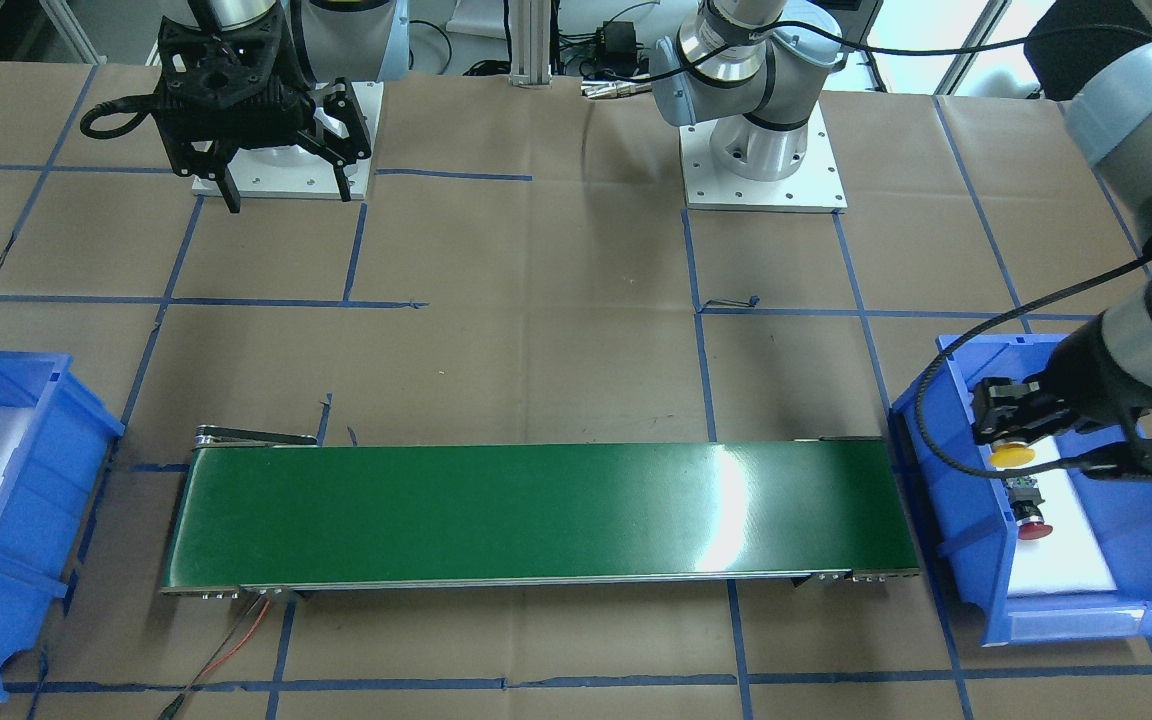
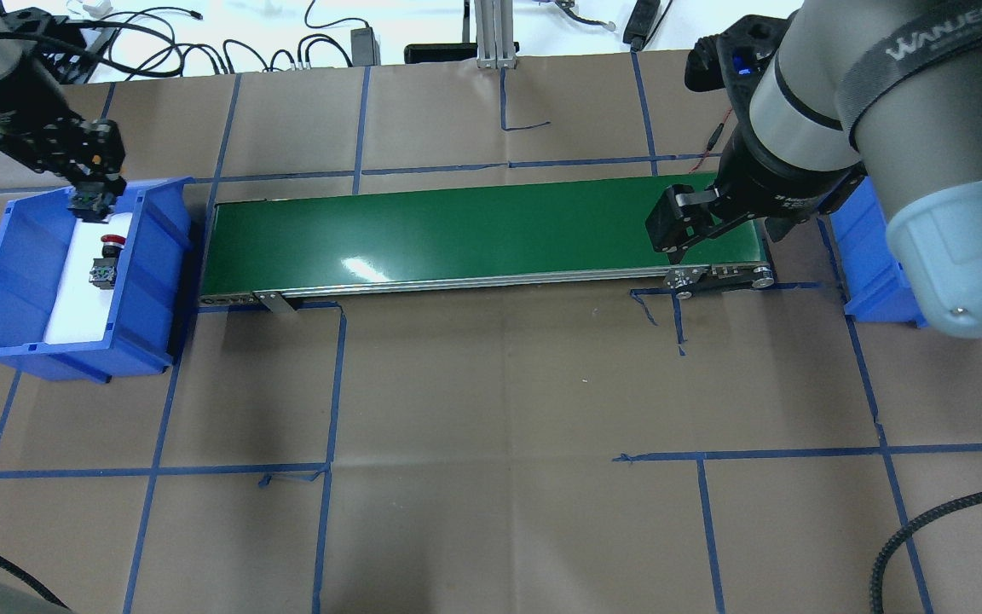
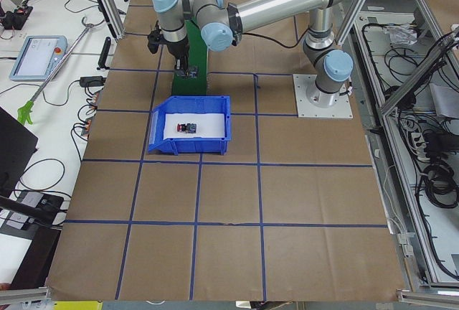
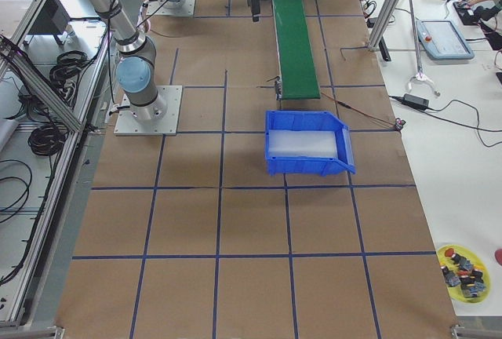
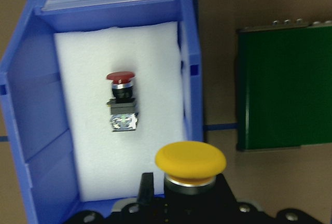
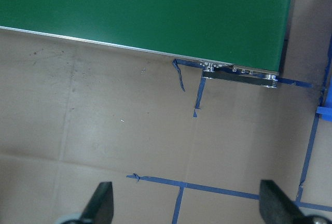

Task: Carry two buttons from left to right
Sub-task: 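Carry the yellow button to the conveyor and set it down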

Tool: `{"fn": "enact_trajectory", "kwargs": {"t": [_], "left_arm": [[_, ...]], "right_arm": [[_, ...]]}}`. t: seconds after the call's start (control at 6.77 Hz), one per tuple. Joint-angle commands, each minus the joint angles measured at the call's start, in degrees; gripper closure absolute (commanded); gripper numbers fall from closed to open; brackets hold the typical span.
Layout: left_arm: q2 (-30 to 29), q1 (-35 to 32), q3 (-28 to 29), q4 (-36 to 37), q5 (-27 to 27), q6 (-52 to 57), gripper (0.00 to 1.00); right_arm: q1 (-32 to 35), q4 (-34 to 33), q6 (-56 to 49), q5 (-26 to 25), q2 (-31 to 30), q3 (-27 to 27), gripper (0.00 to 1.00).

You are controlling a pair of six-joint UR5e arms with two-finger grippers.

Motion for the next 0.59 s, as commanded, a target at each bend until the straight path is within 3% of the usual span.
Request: {"fn": "enact_trajectory", "kwargs": {"t": [0.0, 0.44], "left_arm": [[-3.37, -6.31, -1.88, 4.93, 0.14, -6.87, 0.94], [-7.44, -6.94, -5.39, 8.29, 0.05, -6.28, 0.94]], "right_arm": [[0.09, 0.06, 0.0, 0.0, 0.0, 0.0, 0.0], [0.0, 0.06, 0.0, 0.0, 0.0, 0.0, 0.0]]}}
